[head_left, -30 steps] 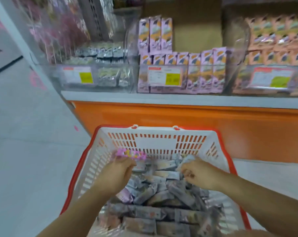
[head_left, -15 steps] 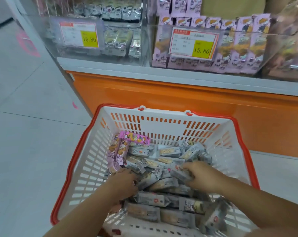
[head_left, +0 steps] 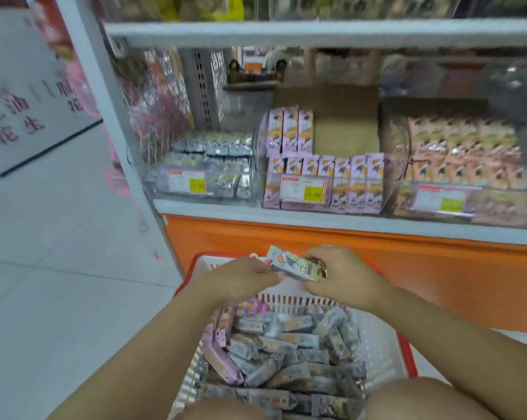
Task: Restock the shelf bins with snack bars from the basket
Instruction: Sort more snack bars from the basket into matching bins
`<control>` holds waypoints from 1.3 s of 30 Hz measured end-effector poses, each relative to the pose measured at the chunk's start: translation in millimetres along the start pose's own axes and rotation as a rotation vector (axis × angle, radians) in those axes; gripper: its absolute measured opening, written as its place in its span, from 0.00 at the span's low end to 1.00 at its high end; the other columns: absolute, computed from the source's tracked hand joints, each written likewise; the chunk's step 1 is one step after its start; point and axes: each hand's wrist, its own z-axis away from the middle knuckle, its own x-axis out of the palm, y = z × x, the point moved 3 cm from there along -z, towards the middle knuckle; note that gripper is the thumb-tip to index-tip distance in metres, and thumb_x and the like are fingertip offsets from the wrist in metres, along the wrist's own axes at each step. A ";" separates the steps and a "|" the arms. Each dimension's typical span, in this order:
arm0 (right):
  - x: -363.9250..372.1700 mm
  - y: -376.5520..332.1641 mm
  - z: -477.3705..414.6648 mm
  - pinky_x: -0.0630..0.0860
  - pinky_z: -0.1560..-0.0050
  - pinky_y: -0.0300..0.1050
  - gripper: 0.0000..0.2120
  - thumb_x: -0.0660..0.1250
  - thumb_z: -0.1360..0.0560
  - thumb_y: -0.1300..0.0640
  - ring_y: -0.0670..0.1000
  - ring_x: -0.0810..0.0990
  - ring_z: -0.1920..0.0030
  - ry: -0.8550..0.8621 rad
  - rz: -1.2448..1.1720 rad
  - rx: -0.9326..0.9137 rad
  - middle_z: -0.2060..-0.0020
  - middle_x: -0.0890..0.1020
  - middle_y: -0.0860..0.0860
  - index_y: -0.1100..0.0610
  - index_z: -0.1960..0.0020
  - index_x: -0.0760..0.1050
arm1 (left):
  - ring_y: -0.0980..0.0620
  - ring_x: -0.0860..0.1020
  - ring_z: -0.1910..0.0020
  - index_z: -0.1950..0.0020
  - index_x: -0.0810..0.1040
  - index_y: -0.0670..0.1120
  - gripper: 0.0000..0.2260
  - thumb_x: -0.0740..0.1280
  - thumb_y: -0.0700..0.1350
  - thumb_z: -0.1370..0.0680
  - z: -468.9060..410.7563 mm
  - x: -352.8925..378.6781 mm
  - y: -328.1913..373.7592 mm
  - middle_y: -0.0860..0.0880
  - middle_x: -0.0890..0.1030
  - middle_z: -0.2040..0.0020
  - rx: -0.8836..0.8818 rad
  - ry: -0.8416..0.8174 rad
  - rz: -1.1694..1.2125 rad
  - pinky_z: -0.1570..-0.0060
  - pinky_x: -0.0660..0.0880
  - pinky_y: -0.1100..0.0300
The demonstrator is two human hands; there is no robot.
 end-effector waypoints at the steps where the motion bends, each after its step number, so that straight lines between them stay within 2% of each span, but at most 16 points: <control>1: -9.4 -11.7 -0.8 0.69 0.53 0.40 0.23 0.71 0.27 0.49 0.49 0.73 0.48 0.032 -0.015 -0.009 0.47 0.74 0.48 0.53 0.35 0.72 | 0.53 0.75 0.45 0.36 0.76 0.50 0.21 0.59 0.61 0.21 6.1 -4.1 7.4 0.51 0.76 0.44 0.007 0.044 0.073 0.48 0.67 0.59; 3: -24.7 -34.9 -2.3 0.69 0.58 0.37 0.21 0.71 0.27 0.48 0.47 0.73 0.53 0.101 -0.071 -0.019 0.49 0.74 0.47 0.53 0.37 0.73 | 0.56 0.78 0.48 0.40 0.77 0.48 0.18 0.59 0.59 0.21 16.6 -12.0 19.2 0.52 0.78 0.43 0.037 0.160 0.241 0.53 0.70 0.62; 5: -35.5 -54.0 -7.1 0.73 0.57 0.42 0.18 0.71 0.27 0.47 0.48 0.74 0.56 0.150 -0.125 -0.053 0.51 0.77 0.48 0.53 0.41 0.75 | 0.57 0.80 0.52 0.47 0.78 0.46 0.15 0.61 0.57 0.21 25.4 -19.9 26.9 0.51 0.81 0.47 0.057 0.290 0.443 0.56 0.75 0.63; 8: -46.6 -82.1 -15.9 0.74 0.53 0.46 0.16 0.71 0.27 0.48 0.48 0.75 0.55 0.189 -0.203 -0.098 0.53 0.76 0.50 0.53 0.43 0.75 | 0.50 0.82 0.57 0.50 0.76 0.44 0.10 0.66 0.51 0.22 33.9 -33.2 30.8 0.47 0.83 0.54 0.075 0.458 0.784 0.48 0.77 0.50; 10: -47.8 -97.0 -25.2 0.70 0.53 0.42 0.18 0.70 0.26 0.49 0.51 0.74 0.49 0.209 -0.230 -0.112 0.50 0.75 0.50 0.53 0.39 0.74 | 0.48 0.80 0.61 0.50 0.75 0.43 0.07 0.67 0.47 0.22 38.0 -46.5 30.0 0.46 0.80 0.60 0.109 0.533 0.946 0.48 0.78 0.47; 13: -44.4 -115.8 -43.5 0.64 0.59 0.34 0.21 0.68 0.25 0.50 0.51 0.73 0.48 0.257 -0.241 -0.127 0.51 0.73 0.49 0.55 0.35 0.72 | 0.47 0.80 0.61 0.49 0.75 0.43 0.08 0.68 0.46 0.23 41.4 -69.1 23.6 0.45 0.78 0.58 0.176 0.614 0.961 0.50 0.78 0.47; 16: -42.7 -131.2 -68.9 0.66 0.57 0.35 0.23 0.69 0.27 0.53 0.46 0.71 0.52 0.311 -0.299 -0.149 0.52 0.71 0.45 0.55 0.33 0.72 | 0.47 0.81 0.61 0.46 0.77 0.42 0.09 0.69 0.45 0.23 42.6 -94.1 16.0 0.43 0.80 0.61 0.232 0.712 0.868 0.51 0.80 0.45; 20: -46.1 -145.9 -102.2 0.77 0.47 0.48 0.33 0.69 0.26 0.51 0.46 0.76 0.50 0.355 -0.398 -0.183 0.35 0.72 0.46 0.45 0.25 0.59 | 0.52 0.81 0.63 0.55 0.83 0.52 0.06 0.66 0.46 0.22 35.4 -130.2 12.6 0.49 0.81 0.67 0.315 0.790 0.654 0.52 0.79 0.51; 22: -49.6 -150.1 -120.0 0.78 0.54 0.45 0.32 0.67 0.25 0.52 0.41 0.77 0.60 0.343 -0.373 -0.201 0.37 0.74 0.47 0.41 0.26 0.56 | 0.53 0.78 0.65 0.59 0.82 0.49 0.09 0.65 0.46 0.21 24.5 -148.8 10.6 0.51 0.79 0.69 0.333 0.804 0.498 0.53 0.78 0.51; 24: -53.4 -151.8 -140.7 0.75 0.62 0.48 0.29 0.66 0.24 0.55 0.46 0.75 0.70 0.313 -0.312 -0.175 0.45 0.80 0.52 0.40 0.27 0.58 | 0.55 0.77 0.65 0.59 0.80 0.46 0.11 0.63 0.47 0.21 11.3 -167.5 6.7 0.52 0.80 0.66 0.334 0.817 0.343 0.54 0.77 0.53; 27: -60.6 -149.2 -177.5 0.73 0.66 0.49 0.27 0.64 0.24 0.60 0.55 0.76 0.68 0.321 -0.319 -0.111 0.47 0.80 0.59 0.43 0.29 0.63 | 0.55 0.79 0.51 0.42 0.80 0.49 0.11 0.61 0.48 0.20 -7.4 -197.5 -10.3 0.54 0.81 0.48 0.262 0.891 0.077 0.50 0.73 0.65; 29: -61.2 -143.2 -205.5 0.73 0.66 0.46 0.25 0.63 0.23 0.61 0.53 0.77 0.67 0.336 -0.279 -0.054 0.49 0.80 0.58 0.47 0.29 0.64 | 0.52 0.77 0.43 0.33 0.75 0.50 0.15 0.60 0.48 0.19 -19.3 -213.9 -27.1 0.51 0.78 0.38 0.189 0.921 -0.178 0.46 0.72 0.62; 32: -48.0 -130.6 -242.5 0.76 0.53 0.46 0.19 0.63 0.24 0.61 0.57 0.80 0.51 0.254 -0.115 0.081 0.46 0.80 0.56 0.52 0.34 0.70 | 0.49 0.76 0.42 0.35 0.75 0.51 0.14 0.58 0.48 0.19 -37.0 -223.8 -45.9 0.51 0.75 0.35 0.093 0.833 -0.403 0.45 0.73 0.57; 35: -29.9 -121.7 -260.7 0.73 0.54 0.44 0.09 0.64 0.24 0.62 0.57 0.78 0.49 0.135 -0.056 0.164 0.46 0.80 0.57 0.59 0.44 0.75 | 0.50 0.75 0.41 0.39 0.77 0.54 0.16 0.52 0.50 0.19 -49.2 -226.0 -52.9 0.54 0.76 0.36 0.096 0.727 -0.505 0.46 0.72 0.59; 37: -25.9 -121.7 -265.0 0.73 0.52 0.45 0.11 0.68 0.25 0.58 0.56 0.77 0.49 0.109 -0.064 0.174 0.48 0.79 0.57 0.61 0.45 0.74 | 0.52 0.75 0.40 0.39 0.77 0.56 0.22 0.47 0.54 0.23 -54.7 -227.7 -53.2 0.56 0.76 0.36 0.084 0.644 -0.536 0.45 0.70 0.59; 39: -24.0 -120.9 -268.4 0.74 0.46 0.48 0.17 0.71 0.26 0.54 0.57 0.77 0.44 0.088 -0.064 0.179 0.43 0.78 0.59 0.63 0.43 0.75 | 0.51 0.75 0.43 0.42 0.78 0.56 0.23 0.45 0.55 0.24 -57.3 -228.8 -53.6 0.54 0.79 0.40 0.044 0.596 -0.570 0.48 0.70 0.58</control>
